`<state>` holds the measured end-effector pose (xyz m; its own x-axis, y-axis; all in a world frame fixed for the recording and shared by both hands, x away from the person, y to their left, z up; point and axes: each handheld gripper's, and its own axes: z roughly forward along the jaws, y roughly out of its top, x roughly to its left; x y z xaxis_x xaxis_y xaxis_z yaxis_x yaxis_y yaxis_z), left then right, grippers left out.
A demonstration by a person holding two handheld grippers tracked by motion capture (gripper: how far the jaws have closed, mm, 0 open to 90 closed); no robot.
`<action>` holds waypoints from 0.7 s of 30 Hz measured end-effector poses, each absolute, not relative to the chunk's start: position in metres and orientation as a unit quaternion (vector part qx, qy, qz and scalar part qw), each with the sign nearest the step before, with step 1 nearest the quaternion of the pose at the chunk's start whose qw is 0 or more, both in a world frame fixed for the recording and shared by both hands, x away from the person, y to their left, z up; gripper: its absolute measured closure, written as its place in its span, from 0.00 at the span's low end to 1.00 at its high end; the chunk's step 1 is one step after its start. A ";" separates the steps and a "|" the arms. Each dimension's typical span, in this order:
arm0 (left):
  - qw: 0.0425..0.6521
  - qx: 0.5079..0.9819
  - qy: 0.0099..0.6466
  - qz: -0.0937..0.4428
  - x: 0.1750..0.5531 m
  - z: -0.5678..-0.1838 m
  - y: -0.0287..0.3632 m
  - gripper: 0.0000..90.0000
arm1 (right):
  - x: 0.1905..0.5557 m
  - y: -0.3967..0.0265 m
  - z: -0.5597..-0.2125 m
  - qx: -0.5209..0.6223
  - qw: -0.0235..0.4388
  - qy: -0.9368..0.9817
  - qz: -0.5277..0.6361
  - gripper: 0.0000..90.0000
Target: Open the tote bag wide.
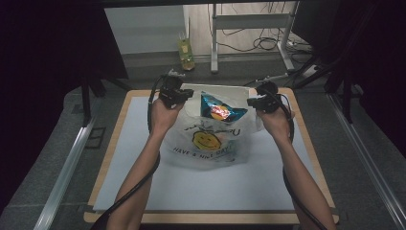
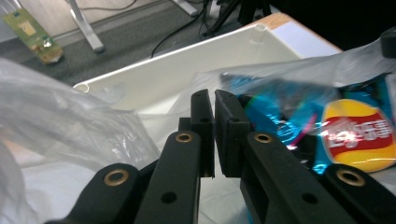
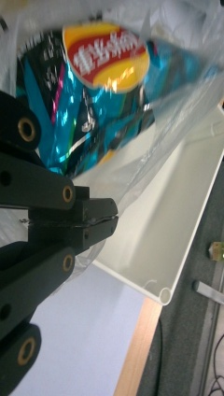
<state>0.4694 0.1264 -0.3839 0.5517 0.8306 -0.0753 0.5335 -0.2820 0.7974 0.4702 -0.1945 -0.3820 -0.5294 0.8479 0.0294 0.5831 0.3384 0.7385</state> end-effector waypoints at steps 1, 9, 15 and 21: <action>0.406 0.780 0.440 0.179 0.471 -0.389 0.128 0.96 | 0.474 -0.196 -0.387 0.454 0.184 0.797 0.354 0.99; 0.393 0.786 0.444 0.173 0.476 -0.408 0.129 0.96 | 0.485 -0.198 -0.405 0.470 0.172 0.795 0.344 0.99; 0.386 0.796 0.439 0.156 0.475 -0.426 0.120 0.96 | 0.488 -0.195 -0.418 0.471 0.159 0.800 0.335 0.99; 0.374 0.807 0.435 0.143 0.466 -0.441 0.120 0.96 | 0.480 -0.193 -0.424 0.461 0.151 0.806 0.339 0.99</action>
<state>0.4663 0.1201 -0.4409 0.5806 0.8087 -0.0947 0.5951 -0.3421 0.7272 0.4798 -0.1926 -0.4241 -0.5294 0.8455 0.0700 0.6409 0.3445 0.6860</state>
